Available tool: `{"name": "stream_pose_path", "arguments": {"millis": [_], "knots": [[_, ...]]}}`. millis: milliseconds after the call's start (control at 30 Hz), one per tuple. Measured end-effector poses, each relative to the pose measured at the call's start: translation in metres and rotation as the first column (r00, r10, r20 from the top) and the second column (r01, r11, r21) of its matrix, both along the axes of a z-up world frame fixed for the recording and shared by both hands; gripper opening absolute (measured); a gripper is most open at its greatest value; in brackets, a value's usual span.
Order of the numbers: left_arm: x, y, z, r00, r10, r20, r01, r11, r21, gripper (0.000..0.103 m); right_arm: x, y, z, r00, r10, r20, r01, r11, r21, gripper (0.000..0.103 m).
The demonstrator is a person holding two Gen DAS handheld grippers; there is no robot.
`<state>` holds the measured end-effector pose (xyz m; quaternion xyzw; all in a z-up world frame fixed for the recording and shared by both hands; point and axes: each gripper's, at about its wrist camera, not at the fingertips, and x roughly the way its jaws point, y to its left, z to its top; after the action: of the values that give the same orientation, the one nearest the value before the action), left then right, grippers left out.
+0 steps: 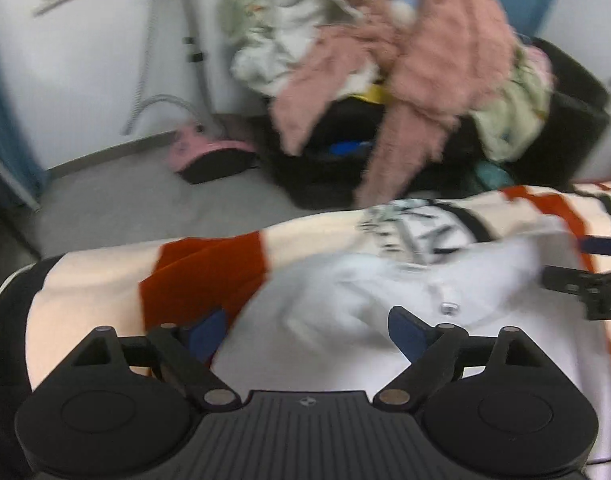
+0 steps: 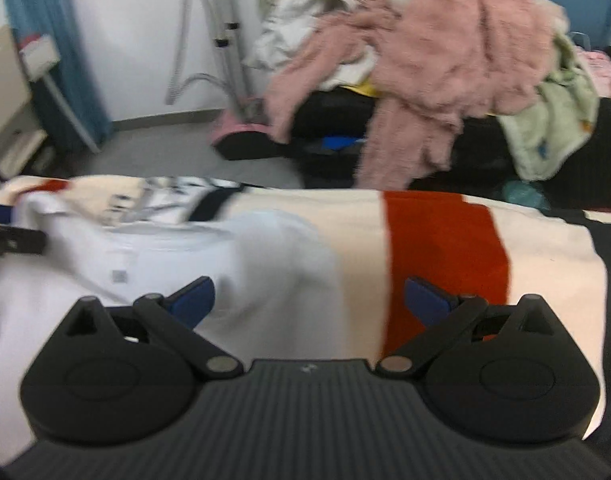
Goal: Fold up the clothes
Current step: 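Lay the T-shirt flat on the blanket and open both grippers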
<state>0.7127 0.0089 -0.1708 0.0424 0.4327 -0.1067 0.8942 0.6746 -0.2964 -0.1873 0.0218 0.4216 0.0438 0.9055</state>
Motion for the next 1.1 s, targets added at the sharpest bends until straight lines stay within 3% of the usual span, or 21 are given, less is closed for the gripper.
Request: {"name": "stream_pose_path", "arguments": {"millis": [167,300,400,533,700,833,967,1100], "knots": [[-0.059,-0.012,0.043,0.987,-0.040,0.154,0.045,0.999,-0.027,0.095,-0.056,0.022,0.038,0.990,-0.008,0.138,0.004,0.999,0.035,0.103],[-0.154,-0.018,0.075,0.953,0.009,0.302,0.010,0.998,-0.061,0.095,-0.131,0.036,0.066,0.960,-0.070,0.270,0.050,0.995,0.080,0.103],[-0.235,-0.021,0.095,0.939,0.067,0.338,-0.031,0.993,-0.110,0.095,-0.201,0.045,0.085,0.931,-0.111,0.347,0.079,0.991,0.105,0.103],[-0.347,-0.010,0.092,0.938,0.138,0.319,-0.098,0.986,-0.138,0.095,-0.308,0.055,0.104,0.891,-0.150,0.428,0.115,0.988,0.106,0.103],[-0.469,0.011,0.053,0.968,0.166,0.190,-0.143,0.982,-0.127,0.093,-0.431,0.052,0.102,0.856,-0.221,0.467,0.170,0.974,0.149,0.103],[-0.537,0.009,0.020,0.983,0.152,0.103,-0.146,0.987,-0.061,0.089,-0.487,0.054,0.087,0.848,-0.236,0.474,0.181,0.970,0.160,0.103],[-0.569,0.009,0.009,0.981,0.186,0.054,-0.183,0.982,-0.055,0.089,-0.512,0.060,0.081,0.848,-0.229,0.478,0.162,0.971,0.176,0.103],[-0.547,0.027,0.006,0.965,0.254,0.060,-0.245,0.960,-0.135,0.089,-0.505,0.064,0.076,0.849,-0.226,0.478,0.145,0.969,0.201,0.103]]}}
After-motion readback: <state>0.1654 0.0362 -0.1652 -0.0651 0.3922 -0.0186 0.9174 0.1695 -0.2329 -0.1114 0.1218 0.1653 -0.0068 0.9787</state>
